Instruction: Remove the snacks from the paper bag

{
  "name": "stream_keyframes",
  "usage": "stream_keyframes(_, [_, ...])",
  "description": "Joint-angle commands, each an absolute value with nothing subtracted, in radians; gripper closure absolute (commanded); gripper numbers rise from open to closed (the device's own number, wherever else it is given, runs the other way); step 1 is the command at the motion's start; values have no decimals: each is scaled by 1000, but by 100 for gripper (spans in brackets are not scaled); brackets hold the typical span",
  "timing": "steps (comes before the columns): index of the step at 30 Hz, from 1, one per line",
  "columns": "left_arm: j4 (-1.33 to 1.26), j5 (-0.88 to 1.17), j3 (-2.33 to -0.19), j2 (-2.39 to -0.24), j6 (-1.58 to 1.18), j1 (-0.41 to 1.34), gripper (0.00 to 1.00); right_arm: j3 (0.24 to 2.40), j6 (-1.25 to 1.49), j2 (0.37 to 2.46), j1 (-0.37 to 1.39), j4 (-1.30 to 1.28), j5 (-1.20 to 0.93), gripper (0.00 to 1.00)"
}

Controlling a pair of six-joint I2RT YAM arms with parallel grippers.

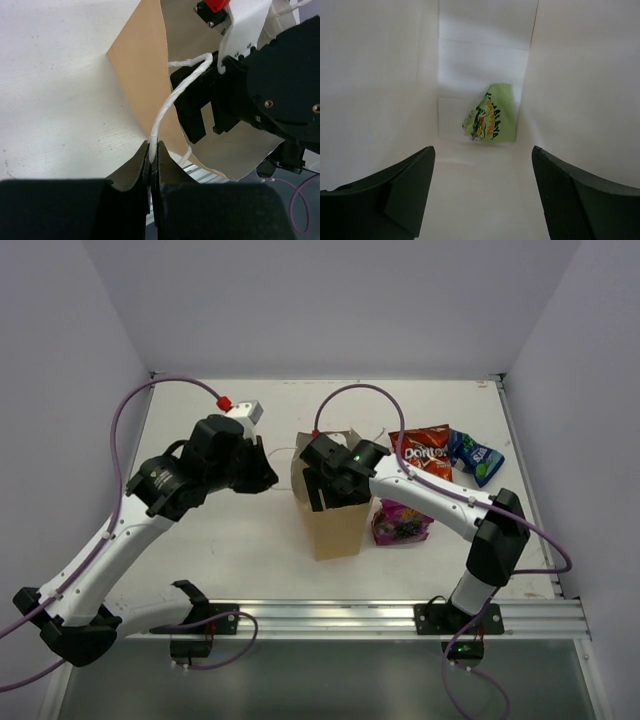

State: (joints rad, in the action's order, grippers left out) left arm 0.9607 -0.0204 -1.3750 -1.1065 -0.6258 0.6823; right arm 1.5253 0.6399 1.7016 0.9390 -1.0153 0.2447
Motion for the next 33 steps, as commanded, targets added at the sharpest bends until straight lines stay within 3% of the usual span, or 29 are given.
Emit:
stream_keyframes(1, [960, -6, -1355, -1085, -618, 684, 100, 1513, 603, 1730, 916, -963, 258, 19])
stream_keyframes(33, [943, -9, -1342, -1106, -617, 684, 100, 1378, 577, 1809, 874, -877, 164, 19])
